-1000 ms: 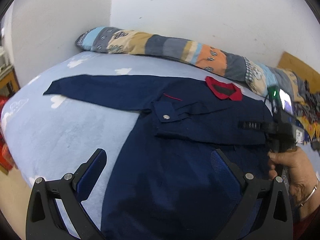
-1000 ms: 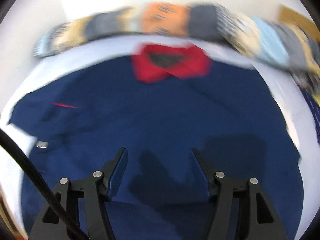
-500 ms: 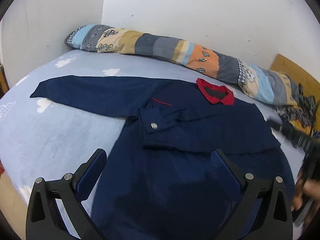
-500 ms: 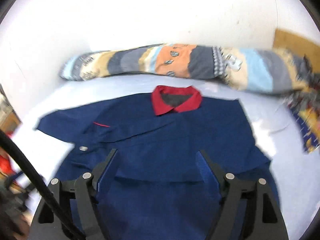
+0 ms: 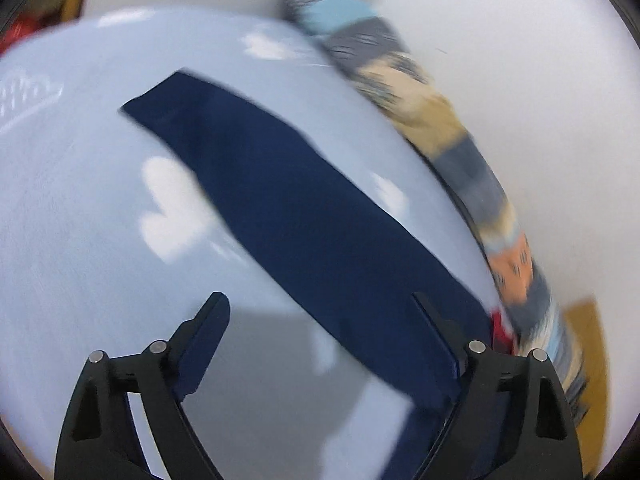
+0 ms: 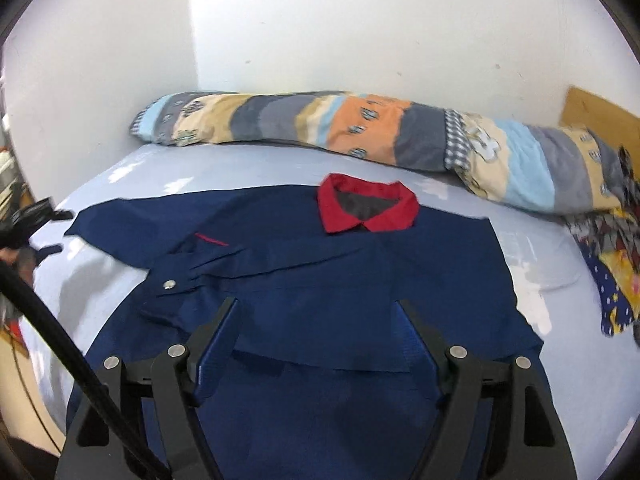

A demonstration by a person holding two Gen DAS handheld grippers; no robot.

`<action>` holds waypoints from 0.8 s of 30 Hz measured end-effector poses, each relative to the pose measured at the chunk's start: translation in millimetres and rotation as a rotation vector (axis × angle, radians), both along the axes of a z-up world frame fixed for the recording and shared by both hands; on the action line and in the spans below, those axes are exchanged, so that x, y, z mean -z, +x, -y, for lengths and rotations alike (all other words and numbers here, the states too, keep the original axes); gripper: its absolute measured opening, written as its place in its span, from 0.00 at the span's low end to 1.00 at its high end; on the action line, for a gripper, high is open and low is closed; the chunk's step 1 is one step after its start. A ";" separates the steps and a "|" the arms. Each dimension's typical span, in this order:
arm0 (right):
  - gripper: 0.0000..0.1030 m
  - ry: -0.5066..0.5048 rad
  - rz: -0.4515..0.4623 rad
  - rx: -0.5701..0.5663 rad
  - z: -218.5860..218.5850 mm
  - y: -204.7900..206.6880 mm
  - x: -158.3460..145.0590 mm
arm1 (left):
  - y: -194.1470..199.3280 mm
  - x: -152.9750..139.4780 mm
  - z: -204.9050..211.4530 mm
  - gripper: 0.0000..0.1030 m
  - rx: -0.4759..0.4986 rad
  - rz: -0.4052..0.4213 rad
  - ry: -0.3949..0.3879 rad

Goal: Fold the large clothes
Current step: 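Grasp the other sleeve cuff with the left gripper and lift it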

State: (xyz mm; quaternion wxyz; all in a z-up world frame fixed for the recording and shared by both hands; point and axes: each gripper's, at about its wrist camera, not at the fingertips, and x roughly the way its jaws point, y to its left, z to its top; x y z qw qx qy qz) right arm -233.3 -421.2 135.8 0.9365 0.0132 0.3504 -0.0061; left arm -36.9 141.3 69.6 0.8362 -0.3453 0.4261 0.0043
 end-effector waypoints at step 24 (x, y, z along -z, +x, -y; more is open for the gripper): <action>0.78 0.003 -0.095 0.112 22.9 37.2 39.1 | 90.1 41.4 -89.7 0.05 -0.284 0.205 -0.092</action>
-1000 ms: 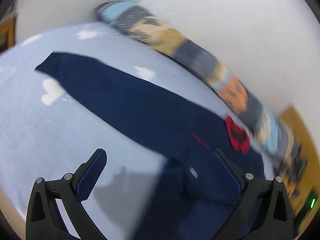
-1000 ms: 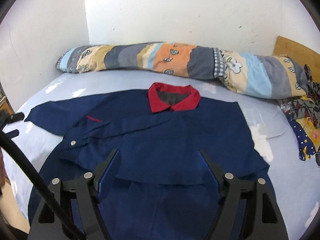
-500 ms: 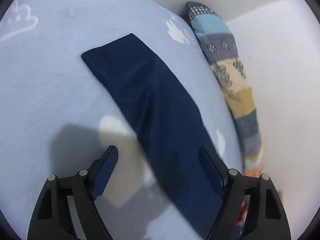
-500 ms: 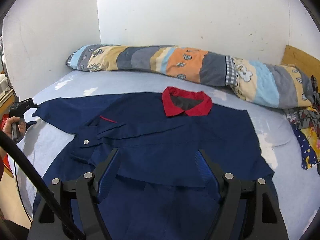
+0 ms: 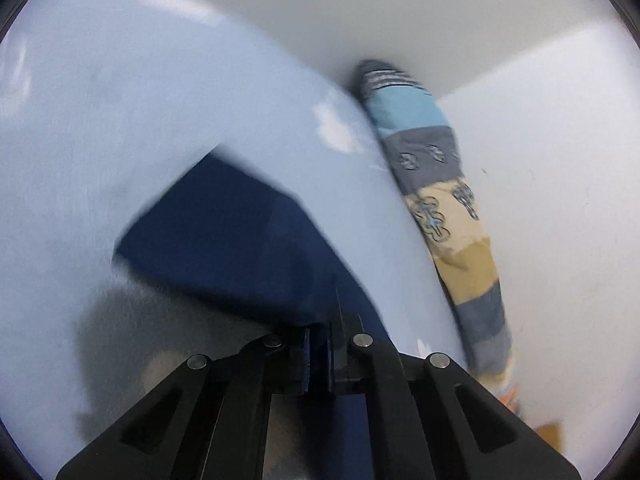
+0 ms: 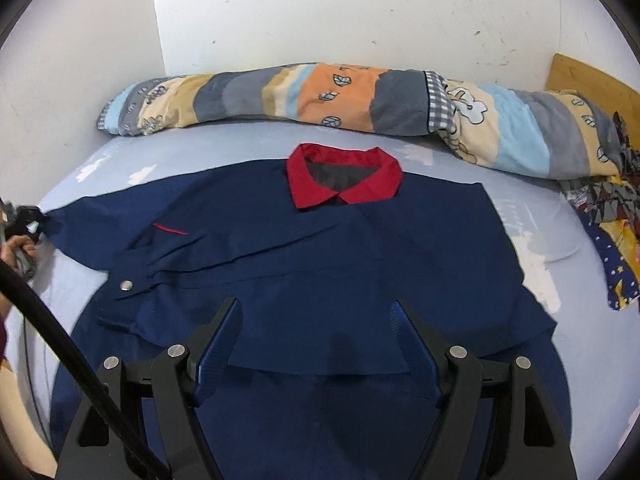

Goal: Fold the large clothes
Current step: 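Grasp the other sleeve cuff with the left gripper and lift it, then fold the held sleeve across the jacket front and release with the left gripper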

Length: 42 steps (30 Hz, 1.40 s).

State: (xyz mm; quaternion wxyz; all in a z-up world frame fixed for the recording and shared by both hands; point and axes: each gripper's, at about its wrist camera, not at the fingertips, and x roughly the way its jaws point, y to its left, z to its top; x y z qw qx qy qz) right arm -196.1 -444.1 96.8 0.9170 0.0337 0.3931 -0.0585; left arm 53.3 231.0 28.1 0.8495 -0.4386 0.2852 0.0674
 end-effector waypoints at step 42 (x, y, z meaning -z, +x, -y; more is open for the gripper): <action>0.76 0.162 0.221 0.489 192.8 -103.0 -74.8 | -144.8 -80.2 750.2 0.14 1.083 0.022 0.471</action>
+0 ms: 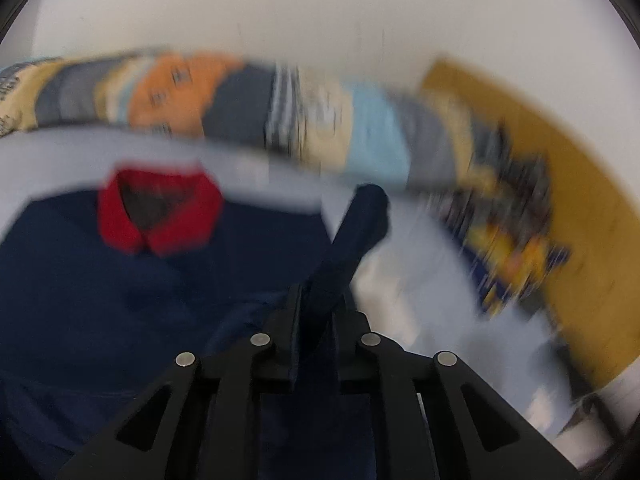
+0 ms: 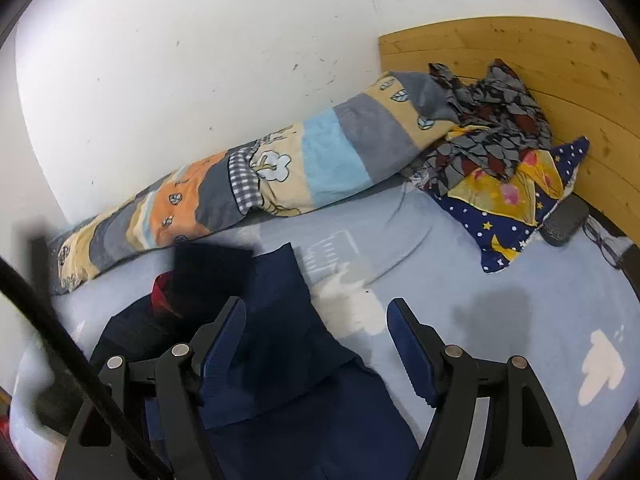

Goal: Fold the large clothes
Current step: 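Fold the held sleeve across the jacket front and release with the left gripper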

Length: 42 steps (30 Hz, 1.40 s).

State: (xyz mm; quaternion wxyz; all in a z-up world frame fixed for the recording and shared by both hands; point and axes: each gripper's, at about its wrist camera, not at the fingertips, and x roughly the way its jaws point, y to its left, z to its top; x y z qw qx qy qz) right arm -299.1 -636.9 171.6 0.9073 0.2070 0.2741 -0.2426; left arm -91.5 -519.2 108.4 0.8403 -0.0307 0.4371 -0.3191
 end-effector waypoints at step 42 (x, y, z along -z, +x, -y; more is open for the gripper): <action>0.76 0.193 -0.494 -0.241 -43.1 68.9 148.2 | -30.8 28.5 -297.0 0.85 -0.327 0.128 0.373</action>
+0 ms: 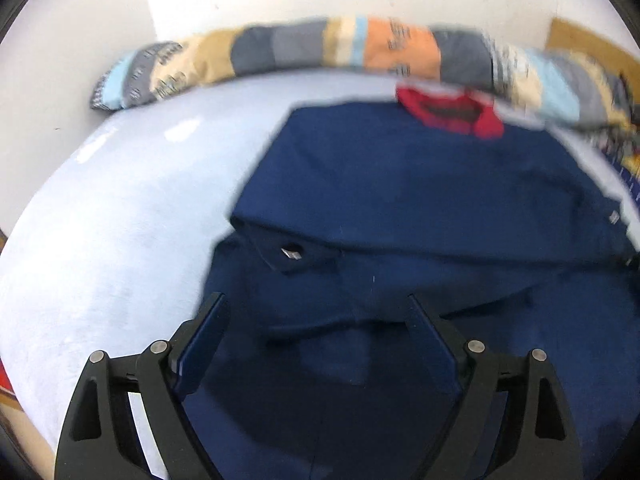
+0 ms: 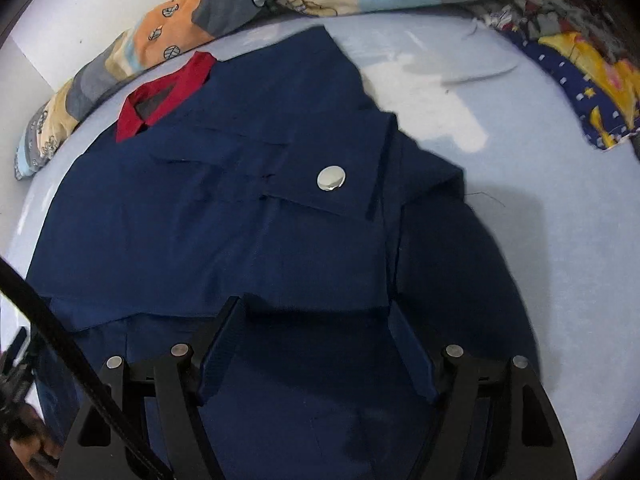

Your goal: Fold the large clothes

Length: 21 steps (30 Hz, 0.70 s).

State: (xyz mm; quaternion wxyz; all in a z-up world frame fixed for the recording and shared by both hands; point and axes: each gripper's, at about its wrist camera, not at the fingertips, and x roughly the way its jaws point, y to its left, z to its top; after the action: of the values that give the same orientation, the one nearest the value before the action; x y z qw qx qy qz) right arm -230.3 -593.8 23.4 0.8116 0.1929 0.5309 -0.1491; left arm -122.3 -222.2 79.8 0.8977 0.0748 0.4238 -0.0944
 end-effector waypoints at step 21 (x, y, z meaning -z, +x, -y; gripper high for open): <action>0.80 -0.092 0.350 -0.232 -122.7 -90.5 -94.7 | -97.6 -36.7 -12.4 0.98 -0.038 0.199 -0.098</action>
State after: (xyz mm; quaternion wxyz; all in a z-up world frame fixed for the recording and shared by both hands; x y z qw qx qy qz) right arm -320.8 -471.1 118.1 0.9110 0.1162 0.3933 -0.0427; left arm -219.8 -209.8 116.5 0.9396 0.0319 0.3286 -0.0899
